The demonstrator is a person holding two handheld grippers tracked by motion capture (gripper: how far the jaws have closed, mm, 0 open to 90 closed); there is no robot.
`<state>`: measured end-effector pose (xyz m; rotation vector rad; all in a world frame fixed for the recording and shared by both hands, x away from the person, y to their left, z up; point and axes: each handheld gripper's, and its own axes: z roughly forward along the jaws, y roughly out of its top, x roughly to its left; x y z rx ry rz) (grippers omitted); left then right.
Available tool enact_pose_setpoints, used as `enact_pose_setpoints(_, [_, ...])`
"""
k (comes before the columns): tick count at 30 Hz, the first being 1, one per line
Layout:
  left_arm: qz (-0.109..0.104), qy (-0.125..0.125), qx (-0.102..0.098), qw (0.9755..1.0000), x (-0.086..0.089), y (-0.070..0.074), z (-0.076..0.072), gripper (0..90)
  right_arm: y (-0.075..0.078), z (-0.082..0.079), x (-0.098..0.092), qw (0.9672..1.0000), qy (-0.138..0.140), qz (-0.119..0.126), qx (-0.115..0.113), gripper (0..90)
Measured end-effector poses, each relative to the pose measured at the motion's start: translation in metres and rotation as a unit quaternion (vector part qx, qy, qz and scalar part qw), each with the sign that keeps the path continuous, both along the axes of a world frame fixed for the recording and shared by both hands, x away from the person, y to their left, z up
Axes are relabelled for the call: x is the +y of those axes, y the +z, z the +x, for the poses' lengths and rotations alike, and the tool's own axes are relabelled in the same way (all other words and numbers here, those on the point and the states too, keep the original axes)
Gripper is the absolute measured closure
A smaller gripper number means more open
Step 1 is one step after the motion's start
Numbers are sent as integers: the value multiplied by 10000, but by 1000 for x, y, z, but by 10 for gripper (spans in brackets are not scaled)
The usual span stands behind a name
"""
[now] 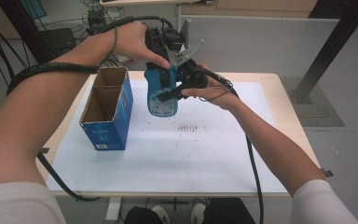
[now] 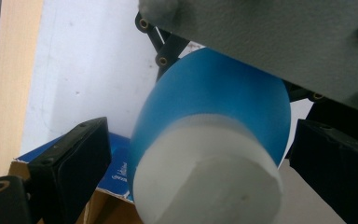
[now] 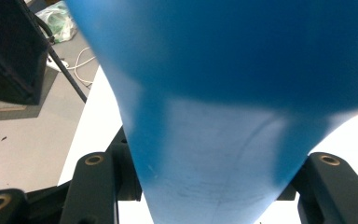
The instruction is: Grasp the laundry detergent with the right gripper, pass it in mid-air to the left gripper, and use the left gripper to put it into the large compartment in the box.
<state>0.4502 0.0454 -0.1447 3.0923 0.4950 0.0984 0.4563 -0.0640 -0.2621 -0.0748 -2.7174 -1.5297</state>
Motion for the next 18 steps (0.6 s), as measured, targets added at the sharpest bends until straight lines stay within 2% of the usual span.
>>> enact_pose_setpoints(15, [-58, 63, 12, 10000, 2, 0, -2, 58, -1, 0, 4, 10000, 43, 18, -46, 434])
enact_pose_setpoints(16, [17, -15, 32, 10000, 2, 0, -1, 58, -1, 0, 4, 10000, 42, 18, -47, 434])
enact_pose_setpoints(18, [-8, 25, 24, 10000, 3, 0, -1, 58, -1, 0, 4, 10000, 40, 15, -37, 434])
